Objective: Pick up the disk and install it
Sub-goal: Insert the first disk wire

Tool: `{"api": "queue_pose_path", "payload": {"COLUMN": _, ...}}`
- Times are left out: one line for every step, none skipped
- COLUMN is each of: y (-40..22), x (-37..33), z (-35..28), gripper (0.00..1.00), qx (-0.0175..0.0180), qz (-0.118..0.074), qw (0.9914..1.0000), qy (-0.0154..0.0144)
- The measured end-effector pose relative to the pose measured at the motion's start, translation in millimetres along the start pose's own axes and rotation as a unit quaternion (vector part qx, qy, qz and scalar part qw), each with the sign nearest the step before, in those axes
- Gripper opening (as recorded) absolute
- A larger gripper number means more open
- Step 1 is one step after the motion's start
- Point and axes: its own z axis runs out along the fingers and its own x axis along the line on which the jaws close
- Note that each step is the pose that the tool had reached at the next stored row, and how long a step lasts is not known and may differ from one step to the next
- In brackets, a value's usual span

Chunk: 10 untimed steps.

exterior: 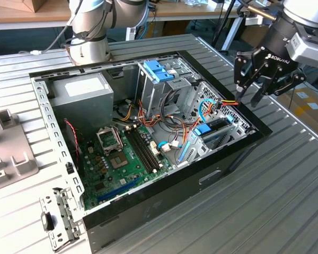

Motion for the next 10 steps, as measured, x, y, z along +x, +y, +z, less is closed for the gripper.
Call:
{"api": "queue_pose_path", "payload": {"y": -0.7, "x": 0.7, "z": 0.4, "gripper": 0.43, "qx": 0.0, "qz": 0.0, "qw": 1.0, "qy": 0.0}}
{"api": "queue_pose_path", "payload": {"y": -1.2, "x": 1.3, "z": 0.6, "gripper": 0.43, "qx": 0.0, "qz": 0.0, "qw": 1.0, "qy": 0.0}}
{"api": "queue_pose_path", "payload": {"y": -1.7, "x": 1.9, "z": 0.8, "gripper": 0.43, "qx": -0.0001, "qz": 0.0, "qw": 1.0, "qy": 0.0001}}
{"api": "queue_pose_path", "payload": {"y": -2.3, "x": 2.4, "z": 0.9, "gripper": 0.43, "qx": -0.0001, "qz": 0.0, "qw": 1.0, "qy": 0.0001}}
{"api": "queue_pose_path", "payload": {"y": -2.6, "x": 2.8, "z": 1.1, "gripper": 0.43, "qx": -0.0001, "qz": 0.0, "qw": 1.0, "qy": 0.0001}}
{"api": "queue_pose_path", "payload": {"y": -3.1, "x": 3.3, "z": 1.3, "gripper": 0.43, "qx": -0.0001, "qz": 0.0, "qw": 1.0, "qy": 0.0001}}
{"api": "queue_pose_path", "payload": {"y": -3.5, "x": 3.7, "z": 1.5, "gripper": 0.43, "qx": -0.0002, "qz": 0.0, "qw": 1.0, "qy": 0.0002}}
{"api": "queue_pose_path", "payload": {"y": -4.0, "x": 4.3, "z": 1.7, "gripper": 0.43, "qx": -0.0002, "qz": 0.0, "qw": 1.0, "qy": 0.0002}}
{"api": "queue_pose_path", "payload": {"y": -4.4, "x": 4.7, "z": 1.8, "gripper": 0.43, "qx": -0.0003, "qz": 0.0, "qw": 1.0, "qy": 0.0003}}
{"api": "queue_pose_path", "payload": {"y": -5.1, "x": 5.4, "z": 2.2, "gripper": 0.43, "qx": -0.0004, "qz": 0.0, "qw": 1.0, "qy": 0.0004}}
